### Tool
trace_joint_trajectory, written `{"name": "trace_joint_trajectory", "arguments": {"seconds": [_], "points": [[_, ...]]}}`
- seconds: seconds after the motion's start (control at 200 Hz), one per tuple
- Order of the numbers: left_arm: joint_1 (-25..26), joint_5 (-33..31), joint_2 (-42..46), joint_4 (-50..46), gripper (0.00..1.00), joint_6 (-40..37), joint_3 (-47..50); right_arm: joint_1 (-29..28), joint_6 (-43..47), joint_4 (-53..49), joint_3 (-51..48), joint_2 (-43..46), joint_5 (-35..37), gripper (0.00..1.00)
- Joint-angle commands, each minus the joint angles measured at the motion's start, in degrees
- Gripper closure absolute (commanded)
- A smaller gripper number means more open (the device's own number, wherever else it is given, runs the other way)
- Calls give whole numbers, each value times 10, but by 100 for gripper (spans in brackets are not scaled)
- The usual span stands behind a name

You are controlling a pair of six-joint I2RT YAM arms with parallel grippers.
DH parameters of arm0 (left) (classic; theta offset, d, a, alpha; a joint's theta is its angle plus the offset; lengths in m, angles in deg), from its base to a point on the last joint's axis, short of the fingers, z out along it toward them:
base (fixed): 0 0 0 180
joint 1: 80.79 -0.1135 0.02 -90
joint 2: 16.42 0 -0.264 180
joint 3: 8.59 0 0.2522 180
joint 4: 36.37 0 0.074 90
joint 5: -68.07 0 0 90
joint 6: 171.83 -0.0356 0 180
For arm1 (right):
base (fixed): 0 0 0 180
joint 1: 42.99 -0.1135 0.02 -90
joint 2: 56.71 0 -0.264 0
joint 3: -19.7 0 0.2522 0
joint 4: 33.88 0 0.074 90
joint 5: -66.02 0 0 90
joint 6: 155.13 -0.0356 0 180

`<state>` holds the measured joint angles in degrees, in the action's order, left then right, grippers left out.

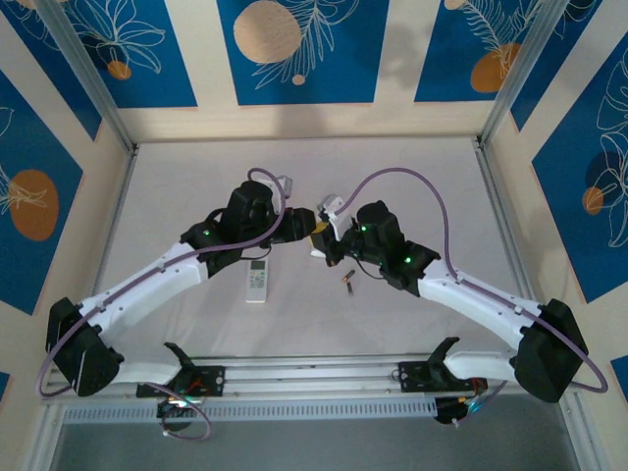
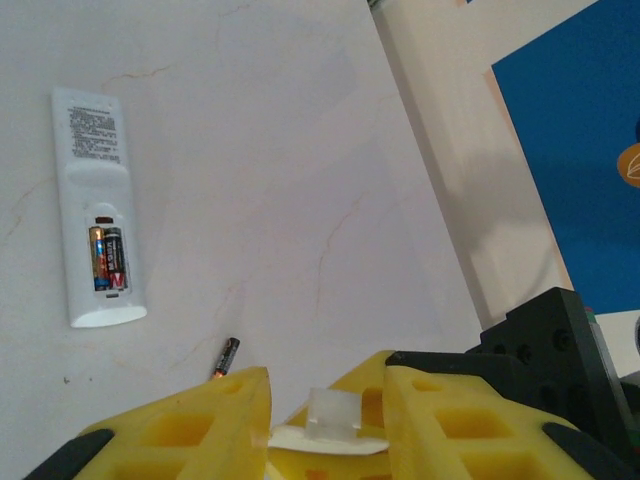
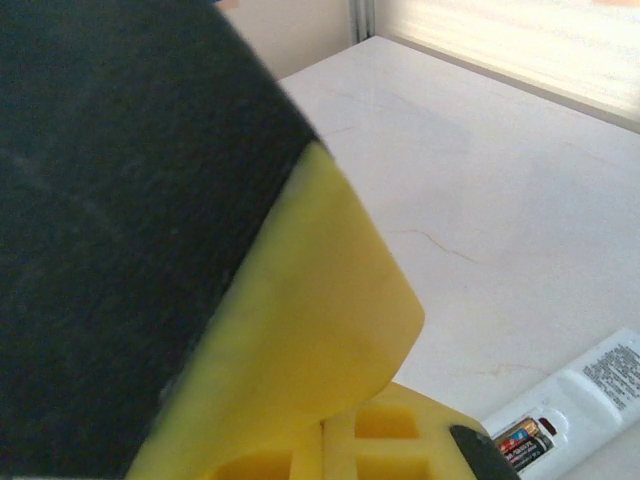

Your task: Load the batteries into the remote control

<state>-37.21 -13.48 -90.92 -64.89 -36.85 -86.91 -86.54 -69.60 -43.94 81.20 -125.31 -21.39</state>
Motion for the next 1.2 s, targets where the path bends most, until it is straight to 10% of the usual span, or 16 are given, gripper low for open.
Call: {"name": "trace_joint_trajectory", "arguments": {"seconds": [0.0, 0.5, 0.91, 1.195], "points": [[4, 31, -9, 1, 68, -16, -8, -1, -9, -4, 28, -7, 11, 98], [3, 36, -27, -19, 79, -38, -27, 6, -28, -17, 37, -12, 13, 96], [-25, -134, -165, -179, 88, -143, -202, 27, -146, -128, -30, 153, 111, 24], [-29, -153, -371, -274, 94, -174, -375, 101, -303, -367, 0, 155, 137, 3]]}}
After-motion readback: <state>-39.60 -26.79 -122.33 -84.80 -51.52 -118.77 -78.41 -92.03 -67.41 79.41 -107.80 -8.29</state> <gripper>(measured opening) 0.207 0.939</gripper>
